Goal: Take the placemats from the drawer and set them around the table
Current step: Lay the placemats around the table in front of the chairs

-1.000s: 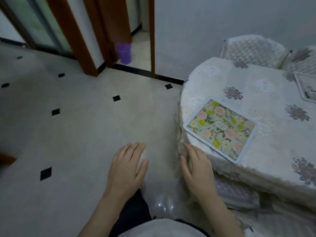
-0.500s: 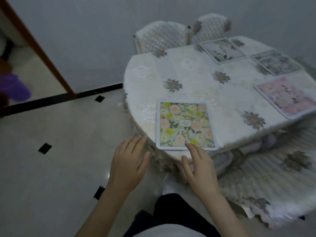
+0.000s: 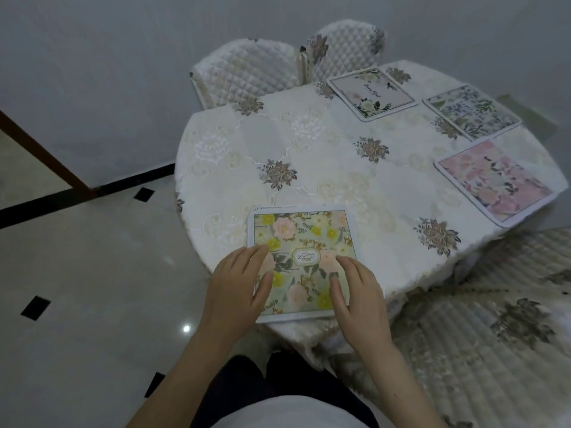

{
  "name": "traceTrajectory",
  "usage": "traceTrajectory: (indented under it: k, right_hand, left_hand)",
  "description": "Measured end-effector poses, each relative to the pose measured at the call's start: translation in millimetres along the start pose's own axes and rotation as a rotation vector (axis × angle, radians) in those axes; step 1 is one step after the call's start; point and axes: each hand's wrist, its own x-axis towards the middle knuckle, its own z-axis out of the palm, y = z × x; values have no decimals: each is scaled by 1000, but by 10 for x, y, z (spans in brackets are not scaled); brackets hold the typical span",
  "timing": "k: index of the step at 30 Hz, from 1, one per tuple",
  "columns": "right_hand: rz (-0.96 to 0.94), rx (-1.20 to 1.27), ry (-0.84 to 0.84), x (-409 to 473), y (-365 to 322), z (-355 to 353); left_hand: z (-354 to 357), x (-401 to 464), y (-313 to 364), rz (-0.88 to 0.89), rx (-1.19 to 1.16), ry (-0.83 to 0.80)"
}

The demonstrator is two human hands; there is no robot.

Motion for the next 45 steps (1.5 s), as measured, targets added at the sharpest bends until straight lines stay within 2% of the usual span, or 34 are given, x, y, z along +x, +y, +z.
traceTrajectory:
  k: [5, 15, 20, 24, 26, 29, 32, 35, 45]
  right_hand:
    - [68, -8, -57, 532, 340, 199]
    - [421, -196, -381, 1050, 997, 597]
    - [432, -176, -383, 1051, 1029, 670]
    - [444, -64, -324, 1056, 1044, 611]
    - [426, -13, -300, 1059, 1039, 521]
    - [437, 132, -311, 1066, 1079, 389]
    - [523, 352, -410, 1047, 1106, 308]
    - [550, 424, -422, 980, 1082, 290]
    - [510, 560, -202, 933, 554, 251]
  left_hand:
    - [368, 347, -220, -161, -37, -84]
    - [1023, 621, -689, -755, -169, -351]
    - [1138, 568, -657, -700, -191, -322]
    - [1129, 509, -652, -681, -298, -205]
    - [1104, 511, -669, -726, -415, -176]
    - [1088, 499, -720, -814, -684, -248]
    - [1091, 462, -752, -776, -740, -336]
    - [1033, 483, -755, -777, -780, -322]
    - [583, 776, -1005, -628, -834, -272]
